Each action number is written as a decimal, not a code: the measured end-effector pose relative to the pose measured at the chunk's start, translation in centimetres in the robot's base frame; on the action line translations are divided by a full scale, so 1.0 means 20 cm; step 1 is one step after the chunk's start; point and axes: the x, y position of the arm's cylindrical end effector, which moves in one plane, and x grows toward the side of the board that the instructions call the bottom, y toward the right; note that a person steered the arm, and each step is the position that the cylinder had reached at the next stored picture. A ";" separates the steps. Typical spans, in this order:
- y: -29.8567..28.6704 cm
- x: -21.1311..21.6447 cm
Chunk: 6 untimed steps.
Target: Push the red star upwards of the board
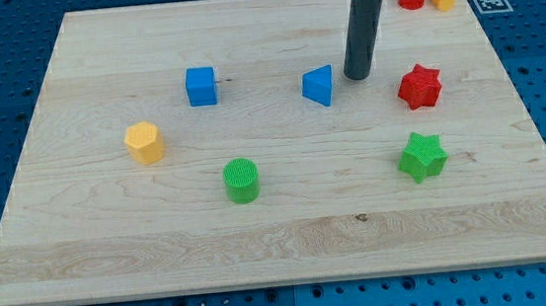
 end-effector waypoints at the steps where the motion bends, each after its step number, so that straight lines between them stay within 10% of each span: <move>1: 0.00 0.07; 6: 0.33 0.27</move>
